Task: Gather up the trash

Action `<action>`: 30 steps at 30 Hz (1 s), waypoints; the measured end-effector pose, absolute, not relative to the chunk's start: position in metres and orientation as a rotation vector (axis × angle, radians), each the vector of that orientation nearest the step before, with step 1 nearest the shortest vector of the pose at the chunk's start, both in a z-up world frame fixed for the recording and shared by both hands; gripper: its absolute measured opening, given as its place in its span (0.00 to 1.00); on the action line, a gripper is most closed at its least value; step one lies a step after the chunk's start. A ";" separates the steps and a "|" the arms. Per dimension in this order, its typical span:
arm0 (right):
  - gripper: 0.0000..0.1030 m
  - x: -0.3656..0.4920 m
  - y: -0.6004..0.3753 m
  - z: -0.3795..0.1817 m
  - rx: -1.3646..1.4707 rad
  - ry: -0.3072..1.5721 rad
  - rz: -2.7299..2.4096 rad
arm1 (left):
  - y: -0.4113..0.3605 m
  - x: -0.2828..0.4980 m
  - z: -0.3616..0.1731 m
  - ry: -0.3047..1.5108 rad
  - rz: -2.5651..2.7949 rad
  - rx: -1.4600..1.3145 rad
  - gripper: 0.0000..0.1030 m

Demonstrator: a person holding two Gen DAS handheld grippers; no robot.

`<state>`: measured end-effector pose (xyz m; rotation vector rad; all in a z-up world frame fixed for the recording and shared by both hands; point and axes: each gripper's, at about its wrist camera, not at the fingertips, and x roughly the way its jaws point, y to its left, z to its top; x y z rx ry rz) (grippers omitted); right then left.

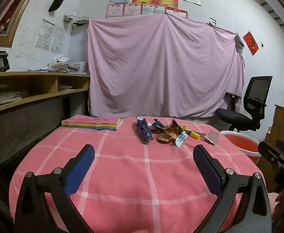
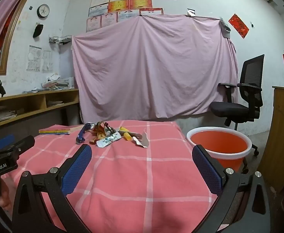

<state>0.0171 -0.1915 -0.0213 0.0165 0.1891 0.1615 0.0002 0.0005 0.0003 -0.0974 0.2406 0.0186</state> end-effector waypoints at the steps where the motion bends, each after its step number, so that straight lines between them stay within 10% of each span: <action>1: 1.00 0.017 -0.192 -0.021 0.016 0.192 0.161 | 0.001 0.001 0.000 0.241 0.020 -0.099 0.97; 30: 1.00 0.017 -0.191 -0.022 0.018 0.187 0.162 | 0.004 -0.005 0.007 0.235 0.025 -0.097 0.97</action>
